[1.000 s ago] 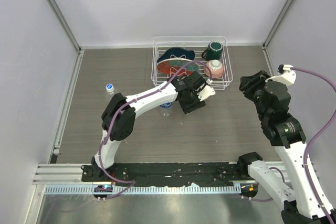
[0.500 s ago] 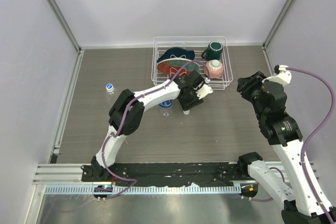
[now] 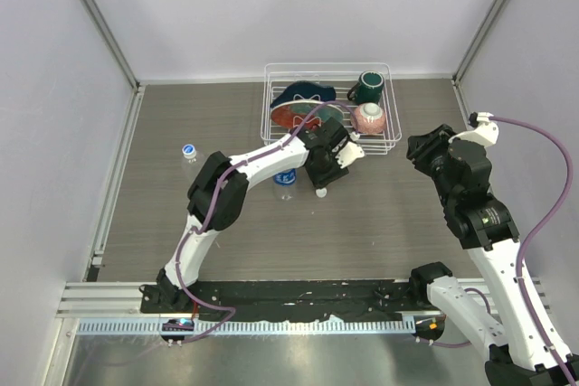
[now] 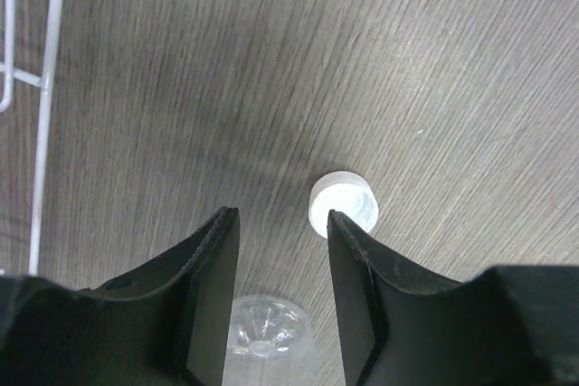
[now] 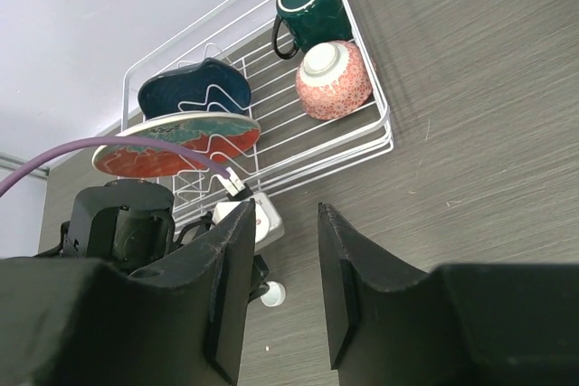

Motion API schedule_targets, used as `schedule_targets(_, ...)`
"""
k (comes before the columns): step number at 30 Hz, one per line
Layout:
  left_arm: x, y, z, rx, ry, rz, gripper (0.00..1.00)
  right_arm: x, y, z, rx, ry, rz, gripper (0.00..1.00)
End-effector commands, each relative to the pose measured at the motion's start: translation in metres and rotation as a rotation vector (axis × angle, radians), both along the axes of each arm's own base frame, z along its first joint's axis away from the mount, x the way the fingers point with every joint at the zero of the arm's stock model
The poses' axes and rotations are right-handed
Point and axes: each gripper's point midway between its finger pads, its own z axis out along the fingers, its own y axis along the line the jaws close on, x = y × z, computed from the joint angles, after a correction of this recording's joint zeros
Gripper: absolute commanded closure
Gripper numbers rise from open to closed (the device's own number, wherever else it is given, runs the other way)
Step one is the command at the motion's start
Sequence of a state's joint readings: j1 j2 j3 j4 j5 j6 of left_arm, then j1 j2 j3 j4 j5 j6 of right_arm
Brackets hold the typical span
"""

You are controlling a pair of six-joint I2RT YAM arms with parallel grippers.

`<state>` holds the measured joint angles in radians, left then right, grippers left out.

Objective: Screw on the bottle caps

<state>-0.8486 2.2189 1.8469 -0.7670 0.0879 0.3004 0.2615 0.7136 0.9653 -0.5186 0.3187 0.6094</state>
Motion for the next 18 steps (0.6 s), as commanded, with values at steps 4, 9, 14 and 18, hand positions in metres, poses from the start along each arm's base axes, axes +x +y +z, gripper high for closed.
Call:
schedule_targets(4, -0.002, -0.011, 0.005, -0.035, 0.023, -0.030, 0.53, 0.006, 0.002, 0.009, 0.018, -0.037, 0.002, 0.61)
schedule_targets(9, -0.003, -0.010, -0.001, -0.025, 0.033, -0.032, 0.53, 0.006, 0.003, 0.009, 0.018, -0.038, 0.003, 0.64)
schedule_targets(14, -0.005, -0.011, -0.007, -0.024, 0.044, -0.035, 0.58, 0.007, 0.003, 0.009, 0.021, -0.040, 0.008, 0.68)
schedule_targets(18, -0.008, -0.012, -0.011, -0.023, 0.063, -0.039, 0.75, 0.007, 0.005, 0.010, 0.026, -0.041, 0.016, 0.69)
